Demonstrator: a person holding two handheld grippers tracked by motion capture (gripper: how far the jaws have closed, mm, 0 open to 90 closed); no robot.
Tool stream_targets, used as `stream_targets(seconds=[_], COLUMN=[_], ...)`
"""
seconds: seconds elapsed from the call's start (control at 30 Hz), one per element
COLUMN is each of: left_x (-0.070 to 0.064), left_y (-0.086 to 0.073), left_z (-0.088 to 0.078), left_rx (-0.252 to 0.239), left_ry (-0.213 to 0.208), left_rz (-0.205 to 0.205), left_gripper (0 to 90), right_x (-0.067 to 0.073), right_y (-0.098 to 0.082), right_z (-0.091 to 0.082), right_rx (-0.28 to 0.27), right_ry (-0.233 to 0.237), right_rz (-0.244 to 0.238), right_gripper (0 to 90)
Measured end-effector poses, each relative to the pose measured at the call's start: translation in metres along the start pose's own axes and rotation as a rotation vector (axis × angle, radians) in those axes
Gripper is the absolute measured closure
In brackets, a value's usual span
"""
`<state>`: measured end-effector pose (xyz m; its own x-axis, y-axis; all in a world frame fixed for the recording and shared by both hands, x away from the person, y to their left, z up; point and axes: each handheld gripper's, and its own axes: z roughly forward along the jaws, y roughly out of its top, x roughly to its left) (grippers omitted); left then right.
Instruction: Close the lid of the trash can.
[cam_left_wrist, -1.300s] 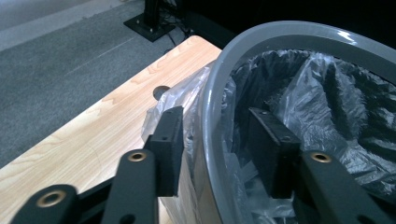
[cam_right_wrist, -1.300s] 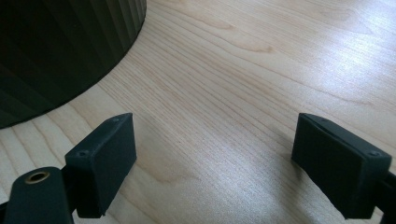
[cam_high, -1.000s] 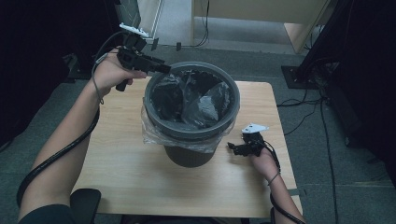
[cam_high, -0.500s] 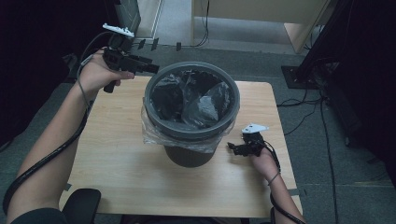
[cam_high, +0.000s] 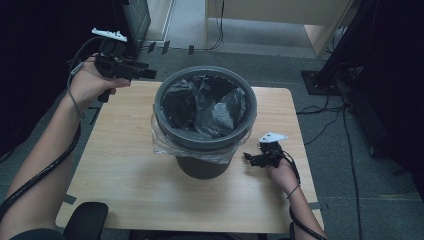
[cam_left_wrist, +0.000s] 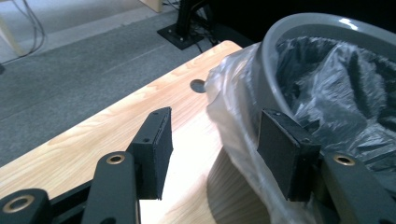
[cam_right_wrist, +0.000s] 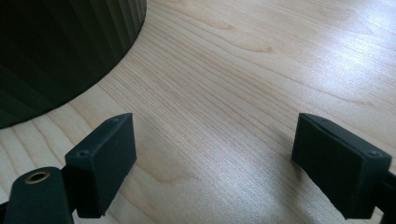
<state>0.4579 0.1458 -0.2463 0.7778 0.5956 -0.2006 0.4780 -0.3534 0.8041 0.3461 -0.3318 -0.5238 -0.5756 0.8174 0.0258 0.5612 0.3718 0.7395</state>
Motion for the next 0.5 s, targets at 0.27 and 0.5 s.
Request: stream_targets(seconds=[0.27, 0.5], left_x=[0.010, 0.011], left_y=[-0.022, -0.036], left_z=[-0.005, -0.005], left_rx=[-0.008, -0.015], left_ry=[0.051, 0.068], left_rz=[-0.018, -0.028], left_gripper=[44.6, 44.3], right_x=[0.000, 0.000], right_y=[0.000, 0.000], right_z=[0.000, 0.000], right_rx=[0.000, 0.000], right_ry=[0.000, 0.000], right_rz=[0.000, 0.000], right_gripper=[13.0, 13.0])
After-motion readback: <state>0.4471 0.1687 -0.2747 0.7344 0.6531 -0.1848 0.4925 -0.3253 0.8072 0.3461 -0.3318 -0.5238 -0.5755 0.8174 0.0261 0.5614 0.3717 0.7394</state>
